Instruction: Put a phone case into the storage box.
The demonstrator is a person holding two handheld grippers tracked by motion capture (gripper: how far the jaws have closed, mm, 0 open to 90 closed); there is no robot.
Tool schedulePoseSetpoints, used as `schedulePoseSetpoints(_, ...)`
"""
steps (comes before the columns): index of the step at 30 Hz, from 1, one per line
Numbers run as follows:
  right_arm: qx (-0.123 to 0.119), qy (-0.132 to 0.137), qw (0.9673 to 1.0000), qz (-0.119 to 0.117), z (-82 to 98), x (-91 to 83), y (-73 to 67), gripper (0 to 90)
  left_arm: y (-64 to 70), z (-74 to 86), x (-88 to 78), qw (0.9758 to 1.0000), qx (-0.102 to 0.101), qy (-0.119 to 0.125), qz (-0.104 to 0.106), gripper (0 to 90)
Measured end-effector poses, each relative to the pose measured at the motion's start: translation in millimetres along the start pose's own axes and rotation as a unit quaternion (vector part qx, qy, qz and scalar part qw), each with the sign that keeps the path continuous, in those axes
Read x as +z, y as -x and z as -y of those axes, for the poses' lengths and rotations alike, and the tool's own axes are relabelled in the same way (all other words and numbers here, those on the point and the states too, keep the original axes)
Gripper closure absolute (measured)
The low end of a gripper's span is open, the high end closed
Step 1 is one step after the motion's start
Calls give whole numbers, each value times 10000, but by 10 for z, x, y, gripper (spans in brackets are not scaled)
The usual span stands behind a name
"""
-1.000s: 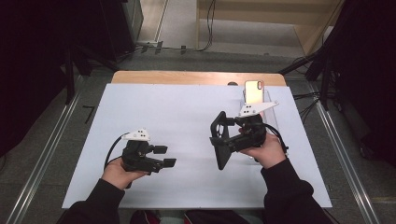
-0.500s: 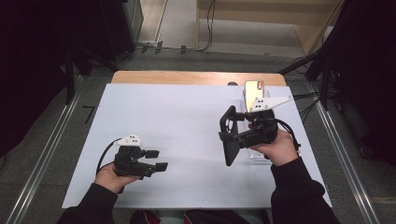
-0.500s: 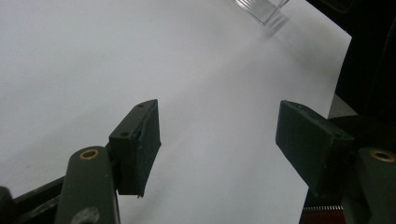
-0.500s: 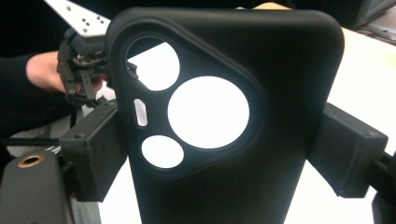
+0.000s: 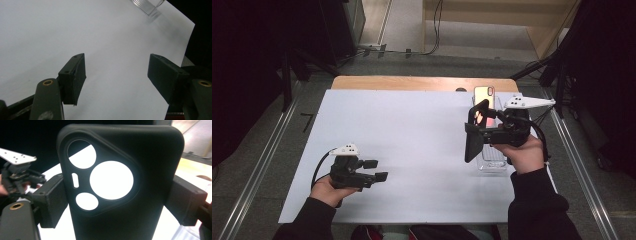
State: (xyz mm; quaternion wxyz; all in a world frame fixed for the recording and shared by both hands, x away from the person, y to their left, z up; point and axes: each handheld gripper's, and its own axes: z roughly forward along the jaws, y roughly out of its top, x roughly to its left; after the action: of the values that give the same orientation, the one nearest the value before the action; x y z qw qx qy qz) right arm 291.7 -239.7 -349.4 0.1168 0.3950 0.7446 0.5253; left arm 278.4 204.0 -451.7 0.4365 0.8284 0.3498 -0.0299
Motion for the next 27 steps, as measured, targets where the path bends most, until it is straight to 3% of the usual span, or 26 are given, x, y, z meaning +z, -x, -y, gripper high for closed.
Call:
schedulePoseSetpoints(6,185,121,9991,351,0,-89,99,120,-3,10,-21,10000,-23,17,-47,309)
schedulePoseSetpoints(13,324,268,9953,869,24,-158,219,120,-12,28,-39,9999,-50,2,-92,309)
schedulePoseSetpoints(18,443,379,9895,1319,53,-167,307,119,-16,41,-52,9999,-85,8,-97,309)
schedulePoseSetpoints(27,598,275,9774,2010,95,-42,504,119,-20,43,-56,9999,-94,11,-110,309)
